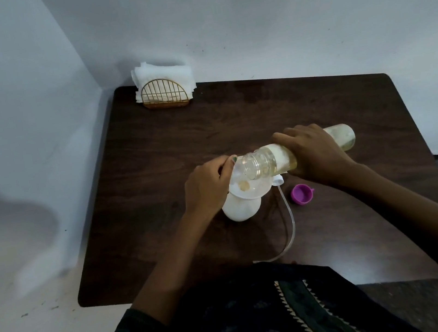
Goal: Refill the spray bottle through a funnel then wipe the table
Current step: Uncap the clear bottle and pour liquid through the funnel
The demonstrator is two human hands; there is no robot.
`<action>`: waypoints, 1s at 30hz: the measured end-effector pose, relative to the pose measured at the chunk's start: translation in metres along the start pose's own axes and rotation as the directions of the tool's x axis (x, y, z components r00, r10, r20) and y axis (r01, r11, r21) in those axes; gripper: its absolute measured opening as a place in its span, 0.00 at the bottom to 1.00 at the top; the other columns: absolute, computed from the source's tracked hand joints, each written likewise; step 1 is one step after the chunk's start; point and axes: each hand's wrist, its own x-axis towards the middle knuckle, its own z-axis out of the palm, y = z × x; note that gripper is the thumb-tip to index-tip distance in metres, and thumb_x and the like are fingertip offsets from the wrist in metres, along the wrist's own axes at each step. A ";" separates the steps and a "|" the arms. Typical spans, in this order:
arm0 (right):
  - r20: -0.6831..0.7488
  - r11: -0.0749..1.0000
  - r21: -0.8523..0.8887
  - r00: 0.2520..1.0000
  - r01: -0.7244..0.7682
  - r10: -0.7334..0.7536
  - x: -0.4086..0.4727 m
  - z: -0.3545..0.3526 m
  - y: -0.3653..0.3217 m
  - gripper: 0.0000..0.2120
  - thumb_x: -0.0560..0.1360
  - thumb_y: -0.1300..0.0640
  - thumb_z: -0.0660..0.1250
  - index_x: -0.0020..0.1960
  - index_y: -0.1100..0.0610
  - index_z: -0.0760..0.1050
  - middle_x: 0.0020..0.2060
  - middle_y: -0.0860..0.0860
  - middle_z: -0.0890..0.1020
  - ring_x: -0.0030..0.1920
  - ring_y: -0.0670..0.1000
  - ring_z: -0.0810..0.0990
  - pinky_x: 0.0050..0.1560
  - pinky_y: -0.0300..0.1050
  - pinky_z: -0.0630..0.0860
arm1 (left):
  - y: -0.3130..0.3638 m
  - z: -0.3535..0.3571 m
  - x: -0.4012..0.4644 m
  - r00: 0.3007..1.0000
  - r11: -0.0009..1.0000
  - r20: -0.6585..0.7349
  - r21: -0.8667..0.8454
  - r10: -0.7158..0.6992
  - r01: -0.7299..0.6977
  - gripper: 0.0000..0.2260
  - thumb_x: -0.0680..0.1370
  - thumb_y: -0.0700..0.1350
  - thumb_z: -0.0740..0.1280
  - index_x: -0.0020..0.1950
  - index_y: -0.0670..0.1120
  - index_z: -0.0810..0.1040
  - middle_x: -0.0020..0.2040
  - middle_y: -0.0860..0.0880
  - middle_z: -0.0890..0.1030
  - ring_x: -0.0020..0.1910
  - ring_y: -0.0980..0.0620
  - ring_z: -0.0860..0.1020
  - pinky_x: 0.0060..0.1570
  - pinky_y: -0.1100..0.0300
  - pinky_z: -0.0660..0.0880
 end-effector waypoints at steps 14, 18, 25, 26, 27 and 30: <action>0.013 1.000 -0.006 1.000 -0.004 0.004 0.001 -0.003 -0.001 0.20 0.60 0.56 0.77 0.49 0.58 0.75 0.36 0.55 0.79 0.35 0.59 0.77 0.38 0.51 0.72 | 0.000 -0.001 -0.001 1.000 1.000 -0.002 -0.010 -0.005 0.005 0.15 0.81 0.52 0.58 0.44 0.46 0.80 0.32 0.51 0.78 0.32 0.52 0.76 0.33 0.53 0.73; 0.014 1.000 -0.007 1.000 0.000 0.000 0.001 -0.005 -0.002 0.20 0.61 0.56 0.77 0.49 0.58 0.75 0.36 0.55 0.79 0.35 0.59 0.77 0.38 0.51 0.71 | 0.000 -0.001 0.000 1.000 1.000 -0.001 -0.013 -0.003 0.003 0.15 0.81 0.52 0.58 0.43 0.47 0.80 0.31 0.52 0.77 0.31 0.53 0.76 0.33 0.53 0.73; 0.019 1.000 -0.016 1.000 -0.003 0.003 0.003 -0.007 -0.003 0.20 0.60 0.57 0.77 0.49 0.58 0.75 0.35 0.55 0.79 0.35 0.59 0.77 0.38 0.50 0.70 | 0.001 -0.002 0.000 1.000 1.000 -0.006 -0.014 -0.001 0.001 0.15 0.81 0.52 0.58 0.42 0.47 0.79 0.28 0.54 0.74 0.30 0.53 0.75 0.33 0.53 0.73; 0.018 1.000 -0.018 1.000 -0.001 0.002 0.003 -0.007 -0.003 0.21 0.60 0.57 0.78 0.49 0.59 0.75 0.35 0.55 0.79 0.34 0.58 0.77 0.38 0.49 0.70 | 0.001 -0.002 0.000 1.000 1.000 -0.005 -0.017 -0.001 0.001 0.15 0.81 0.52 0.59 0.42 0.47 0.79 0.28 0.54 0.74 0.30 0.53 0.75 0.33 0.54 0.72; 0.018 1.000 -0.021 1.000 -0.001 0.001 0.003 -0.007 -0.003 0.21 0.60 0.57 0.78 0.49 0.59 0.75 0.35 0.55 0.79 0.34 0.59 0.77 0.38 0.49 0.70 | 0.001 -0.002 0.000 1.000 1.000 -0.004 -0.019 -0.001 0.001 0.15 0.81 0.52 0.59 0.42 0.47 0.79 0.28 0.55 0.73 0.30 0.53 0.75 0.32 0.54 0.72; 0.019 1.000 -0.021 1.000 -0.002 0.002 0.003 -0.007 -0.003 0.20 0.60 0.57 0.78 0.48 0.58 0.74 0.35 0.55 0.79 0.34 0.59 0.77 0.37 0.51 0.71 | 0.000 -0.002 0.000 1.000 1.000 -0.004 -0.020 -0.002 0.002 0.15 0.81 0.52 0.58 0.42 0.47 0.79 0.28 0.54 0.74 0.30 0.53 0.75 0.32 0.54 0.73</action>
